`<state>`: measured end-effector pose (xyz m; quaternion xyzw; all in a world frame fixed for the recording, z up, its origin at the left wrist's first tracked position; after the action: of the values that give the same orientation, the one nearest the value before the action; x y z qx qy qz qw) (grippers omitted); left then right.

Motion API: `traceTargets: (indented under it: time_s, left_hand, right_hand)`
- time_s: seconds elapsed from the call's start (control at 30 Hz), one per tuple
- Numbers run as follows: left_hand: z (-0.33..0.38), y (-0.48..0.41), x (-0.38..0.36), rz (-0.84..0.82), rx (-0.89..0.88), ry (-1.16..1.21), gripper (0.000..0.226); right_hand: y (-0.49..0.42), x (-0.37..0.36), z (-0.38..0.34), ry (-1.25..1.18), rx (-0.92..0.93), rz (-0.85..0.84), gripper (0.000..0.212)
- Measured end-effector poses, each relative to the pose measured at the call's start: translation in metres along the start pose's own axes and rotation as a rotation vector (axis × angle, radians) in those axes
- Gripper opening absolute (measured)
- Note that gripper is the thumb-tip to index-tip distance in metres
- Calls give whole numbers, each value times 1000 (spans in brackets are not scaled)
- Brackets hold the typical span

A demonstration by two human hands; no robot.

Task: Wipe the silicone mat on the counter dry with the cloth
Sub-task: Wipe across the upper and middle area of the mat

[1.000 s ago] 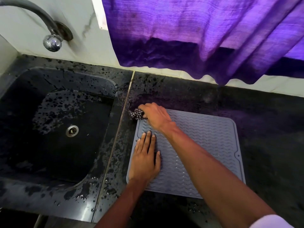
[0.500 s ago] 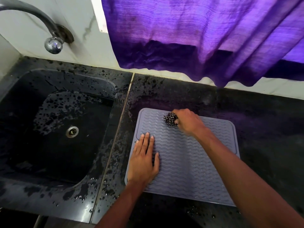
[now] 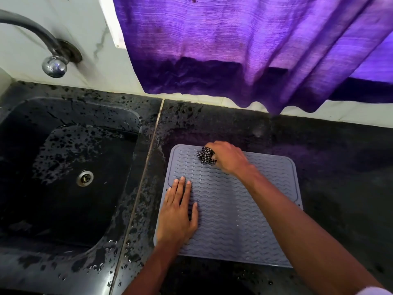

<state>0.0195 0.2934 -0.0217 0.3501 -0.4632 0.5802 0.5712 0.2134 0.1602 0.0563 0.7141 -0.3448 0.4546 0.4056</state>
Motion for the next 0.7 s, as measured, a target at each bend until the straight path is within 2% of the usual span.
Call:
traceTargets:
  time_s: [0.47,0.63,0.7]
  left_hand:
    - [0,1,1,-26,13,-18,67]
    - [1,1,1,-33,14,-19,68]
    - [1,1,2,-32,13,-20,67]
  right_hand:
    - [50,21,131,-40,-339,-47,32]
    - [56,30,148,-20,-372,-42,32]
    - [51,32,138,-125,-313,-18,31]
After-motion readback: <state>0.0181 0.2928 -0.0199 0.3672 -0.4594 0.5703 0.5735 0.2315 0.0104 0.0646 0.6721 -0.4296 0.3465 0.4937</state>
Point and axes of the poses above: each hand's wrist, its own y-axis away from the middle knuckle, its own x-axis out of the back of the hand, z = x × y, the point moved 2 cm from there along -y, towards the middle knuckle, and after that the axes turned 8 degrees about -x, right-handed, at the moved point
